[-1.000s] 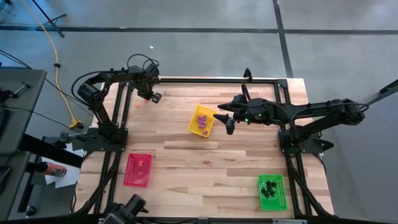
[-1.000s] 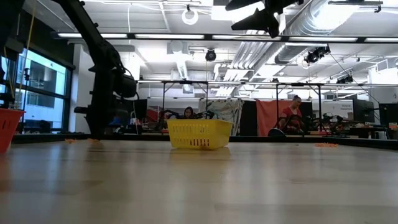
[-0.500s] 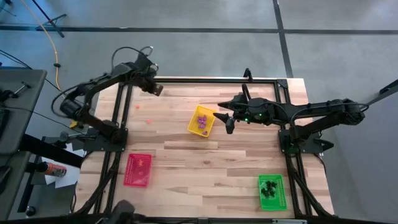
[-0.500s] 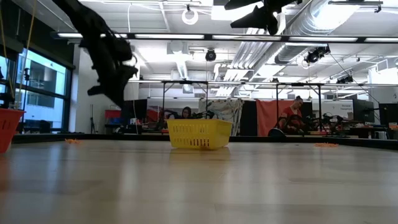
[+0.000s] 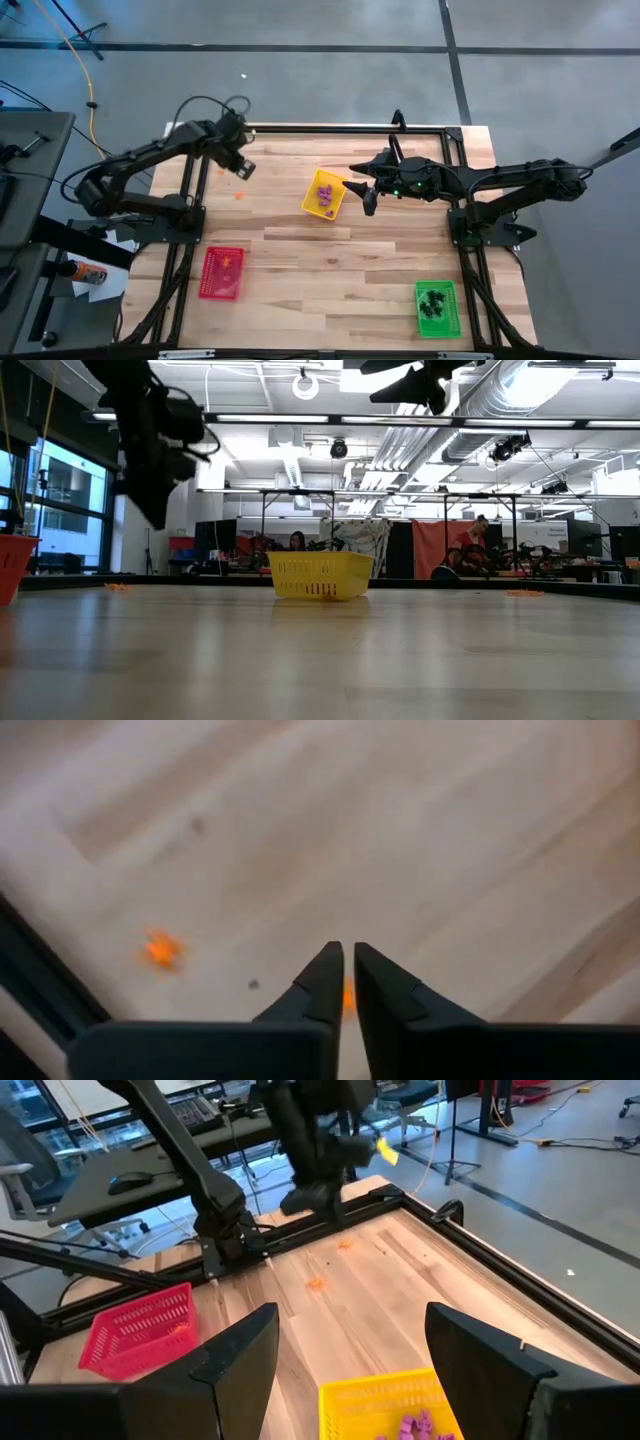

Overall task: Sort Halloween decoration
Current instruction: Put the orange spider toy into the red bin

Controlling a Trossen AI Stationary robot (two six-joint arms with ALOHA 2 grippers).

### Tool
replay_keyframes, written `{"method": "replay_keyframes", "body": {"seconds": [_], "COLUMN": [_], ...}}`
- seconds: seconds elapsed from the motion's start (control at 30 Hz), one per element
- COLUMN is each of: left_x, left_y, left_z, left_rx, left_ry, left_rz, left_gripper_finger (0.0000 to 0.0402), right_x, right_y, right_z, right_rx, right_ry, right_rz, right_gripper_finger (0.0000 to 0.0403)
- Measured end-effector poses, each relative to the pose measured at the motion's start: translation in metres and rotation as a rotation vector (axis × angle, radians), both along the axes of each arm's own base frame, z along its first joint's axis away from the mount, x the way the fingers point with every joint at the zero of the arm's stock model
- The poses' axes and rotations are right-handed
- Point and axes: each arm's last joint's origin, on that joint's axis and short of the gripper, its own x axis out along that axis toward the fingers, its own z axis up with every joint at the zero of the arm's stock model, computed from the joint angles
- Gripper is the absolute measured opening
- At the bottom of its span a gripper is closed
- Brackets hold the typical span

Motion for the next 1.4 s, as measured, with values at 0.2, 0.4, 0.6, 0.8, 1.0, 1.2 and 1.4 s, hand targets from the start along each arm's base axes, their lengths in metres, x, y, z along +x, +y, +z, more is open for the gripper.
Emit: {"method": "replay_keyframes", "body": {"seconds": [0.2,0.4,0.6,0.8,1.0,1.2,1.4], "left_x": [-0.004,0.004,0.014,0.019,0.023,0.026,0.041], "left_y": [-0.016,-0.026,-0.029,-0.025,-0.022,-0.02,-0.01], "left_z": [-0.035,-0.042,-0.057,-0.079,-0.097,-0.101,-0.087], "left_rx": [-0.098,-0.111,-0.141,-0.19,-0.253,-0.269,-0.176], "left_ry": [0.091,0.115,0.207,0.335,0.403,0.415,0.327], "left_rz": [-0.077,-0.15,-0.18,-0.158,-0.16,-0.169,-0.225], "left_gripper_finger": [0.0082,0.0156,0.0197,0.0201,0.02,0.02,0.02], "right_x": [0.0,-0.001,-0.001,-0.001,-0.001,-0.001,-0.002], "right_y": [0.0,0.0,-0.005,-0.011,-0.012,-0.012,-0.012], "right_z": [-0.002,-0.003,-0.003,-0.003,-0.003,-0.003,-0.004], "right_rx": [0.001,0.0,-0.007,-0.002,0.007,0.007,0.009], "right_ry": [0.019,0.029,0.031,0.031,0.029,0.036,0.048], "right_rz": [0.004,0.003,-0.014,-0.023,-0.023,-0.023,-0.019], "right_gripper_finger": [0.0247,0.0247,0.0247,0.0247,0.0247,0.0247,0.0247]}}
